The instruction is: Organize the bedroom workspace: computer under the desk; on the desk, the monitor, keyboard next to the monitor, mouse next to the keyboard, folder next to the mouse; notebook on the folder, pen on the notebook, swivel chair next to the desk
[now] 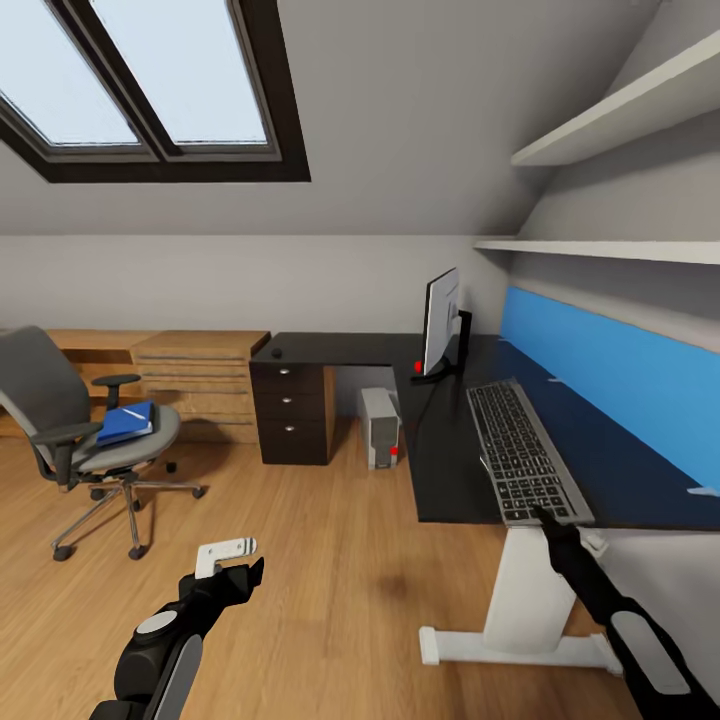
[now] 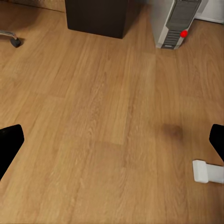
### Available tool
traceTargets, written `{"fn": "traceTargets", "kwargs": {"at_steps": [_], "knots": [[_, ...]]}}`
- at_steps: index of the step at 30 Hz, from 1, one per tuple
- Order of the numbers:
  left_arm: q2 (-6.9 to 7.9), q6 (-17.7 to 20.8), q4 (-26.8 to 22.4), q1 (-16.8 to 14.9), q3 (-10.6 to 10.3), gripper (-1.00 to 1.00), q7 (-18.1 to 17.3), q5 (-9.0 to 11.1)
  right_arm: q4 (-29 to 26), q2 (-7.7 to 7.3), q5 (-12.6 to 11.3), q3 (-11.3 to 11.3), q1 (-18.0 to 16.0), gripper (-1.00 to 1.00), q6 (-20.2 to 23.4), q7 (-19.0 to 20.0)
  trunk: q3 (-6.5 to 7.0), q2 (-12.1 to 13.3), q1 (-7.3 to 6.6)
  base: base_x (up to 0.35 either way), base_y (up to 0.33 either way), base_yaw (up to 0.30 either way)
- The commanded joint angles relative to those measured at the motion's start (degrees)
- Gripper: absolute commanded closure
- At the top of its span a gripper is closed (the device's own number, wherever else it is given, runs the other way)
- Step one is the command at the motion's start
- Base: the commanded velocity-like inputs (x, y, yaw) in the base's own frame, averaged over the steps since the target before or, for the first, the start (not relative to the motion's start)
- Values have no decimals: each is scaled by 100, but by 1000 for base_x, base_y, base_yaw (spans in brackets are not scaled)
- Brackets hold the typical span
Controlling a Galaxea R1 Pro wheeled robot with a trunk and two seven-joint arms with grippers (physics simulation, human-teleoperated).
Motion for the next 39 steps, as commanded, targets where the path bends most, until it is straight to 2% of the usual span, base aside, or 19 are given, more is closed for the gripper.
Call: {"fn": "traceTargets", "kwargs": {"at_steps": [1,6,10,12,13,15,16,17,18,20,22,26,29,31,34,35,36,38,39], "knots": [[0,21,-7,-4,-3,-100,51,60,-132,83,3,-16,-3,100,55,-12,12,38,-23,0,0,0],[0,21,-7,-4,-4,-100,51,60,-431,449,75,-12,-3,100,67,-55,102,239,-133,0,0,0],[0,21,-7,-4,-2,-100,51,60,-614,695,100,2,-3,100,76,-261,173,399,-221,0,0,0],[0,21,-7,-4,-5,-100,51,60,-874,946,104,108,-3,100,83,-632,209,480,-265,0,0,0],[0,21,-7,-4,-4,-100,51,60,-947,1014,105,133,-3,100,82,-727,227,520,-287,0,0,0],[0,21,-7,-4,-5,-100,51,60,-1271,1338,112,208,32,100,63,-1197,263,600,-330,0,0,0],[0,21,-7,-4,-5,-100,51,60,-1350,1431,119,221,57,100,58,-1332,281,640,-352,0,0,0],[0,18,-7,-4,-2,-100,53,60,-1654,1804,231,305,188,100,39,-1853,299,680,-374,0,0,0],[0,17,-7,-4,-1,-100,53,60,-1726,1883,280,345,215,100,36,-1964,317,720,-396,0,0,0],[0,12,-7,-4,0,-100,52,60,-1934,2089,488,581,278,100,-4,-2327,317,720,-396,0,0,0],[0,8,-7,-4,0,-100,51,60,-2002,2167,573,804,300,100,-114,-2528,317,720,-396,0,0,0],[0,-8,-7,-4,1,-100,51,60,-2051,2224,632,1274,316,100,-499,-2744,317,720,-396,0,0,0],[6,-16,-7,-4,6,-100,56,60,-2038,2224,617,1507,320,100,-682,-2781,317,720,-396,0,0,0],[8,-19,-7,-4,8,-100,58,60,-1990,2224,550,1574,321,100,-716,-2783,317,720,-396,0,0,0],[8,-21,-7,-4,9,-100,59,60,-1946,2224,326,1614,322,100,-735,-2778,317,720,-396,0,32,0],[9,-22,-7,-4,9,-100,59,60,-1925,2224,153,1622,322,100,-740,-2776,317,720,-396,15,132,0],[10,-22,-7,-4,9,-100,59,60,-1866,2224,-126,1629,322,100,-745,-2772,317,720,-396,47,208,0],[10,-22,-8,-4,9,-100,60,60,-1786,2215,-366,1633,322,100,-747,-2767,317,720,-396,61,239,0],[10,-22,-8,-4,9,-100,60,60,-1772,2214,-400,1633,322,100,-748,-2766,317,720,-396,70,261,0]]}}
